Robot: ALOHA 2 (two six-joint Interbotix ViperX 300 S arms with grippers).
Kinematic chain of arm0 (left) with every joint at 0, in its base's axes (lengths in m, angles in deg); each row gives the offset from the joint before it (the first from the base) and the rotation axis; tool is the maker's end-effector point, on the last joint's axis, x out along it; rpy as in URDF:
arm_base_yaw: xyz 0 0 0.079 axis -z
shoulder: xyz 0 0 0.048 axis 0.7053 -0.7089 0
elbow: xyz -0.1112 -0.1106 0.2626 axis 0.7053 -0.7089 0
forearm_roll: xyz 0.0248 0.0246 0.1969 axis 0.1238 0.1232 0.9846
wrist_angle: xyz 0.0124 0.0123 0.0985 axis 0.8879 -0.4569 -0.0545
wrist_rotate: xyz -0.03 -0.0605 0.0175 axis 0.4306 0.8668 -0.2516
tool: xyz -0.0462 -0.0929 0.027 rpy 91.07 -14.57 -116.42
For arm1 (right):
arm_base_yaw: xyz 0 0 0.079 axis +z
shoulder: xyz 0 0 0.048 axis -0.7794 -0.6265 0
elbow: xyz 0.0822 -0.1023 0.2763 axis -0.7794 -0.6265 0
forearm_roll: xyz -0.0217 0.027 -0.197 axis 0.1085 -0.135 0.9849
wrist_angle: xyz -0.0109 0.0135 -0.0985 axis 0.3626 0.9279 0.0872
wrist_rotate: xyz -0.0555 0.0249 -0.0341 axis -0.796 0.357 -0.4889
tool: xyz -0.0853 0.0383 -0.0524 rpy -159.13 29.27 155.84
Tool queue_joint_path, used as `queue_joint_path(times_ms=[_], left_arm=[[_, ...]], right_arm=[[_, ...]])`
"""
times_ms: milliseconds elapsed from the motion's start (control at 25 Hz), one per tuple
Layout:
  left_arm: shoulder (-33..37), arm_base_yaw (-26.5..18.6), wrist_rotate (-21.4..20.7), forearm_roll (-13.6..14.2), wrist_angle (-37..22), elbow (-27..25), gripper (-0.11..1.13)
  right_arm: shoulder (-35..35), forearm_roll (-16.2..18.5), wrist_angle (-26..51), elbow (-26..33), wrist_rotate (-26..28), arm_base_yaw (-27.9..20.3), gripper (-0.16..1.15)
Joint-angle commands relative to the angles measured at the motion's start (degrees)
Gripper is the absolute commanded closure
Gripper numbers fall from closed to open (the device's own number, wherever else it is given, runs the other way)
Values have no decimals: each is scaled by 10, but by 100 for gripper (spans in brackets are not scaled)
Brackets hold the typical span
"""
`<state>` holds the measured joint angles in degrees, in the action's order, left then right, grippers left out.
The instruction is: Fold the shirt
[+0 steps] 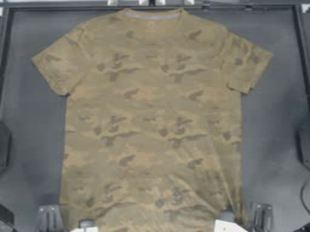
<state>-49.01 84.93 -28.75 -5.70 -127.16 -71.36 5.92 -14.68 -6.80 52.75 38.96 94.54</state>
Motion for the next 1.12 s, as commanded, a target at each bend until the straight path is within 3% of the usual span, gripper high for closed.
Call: queue_joint_path(times_ms=[40, 400, 720, 1120], left_arm=[[29, 2, 4, 10, -31, 34, 96], [30, 39, 25, 32, -188, 139, 96], [40, 95, 105, 96, -308, 193, 96], [28, 143, 134, 139, -460, 289, 96]], right_arm=[[33, 15, 37, 22, 8, 10, 91], [93, 83, 134, 66, 65, 51, 91], [103, 100, 223, 119, 92, 92, 91], [101, 137, 371, 214, 91, 131, 91]])
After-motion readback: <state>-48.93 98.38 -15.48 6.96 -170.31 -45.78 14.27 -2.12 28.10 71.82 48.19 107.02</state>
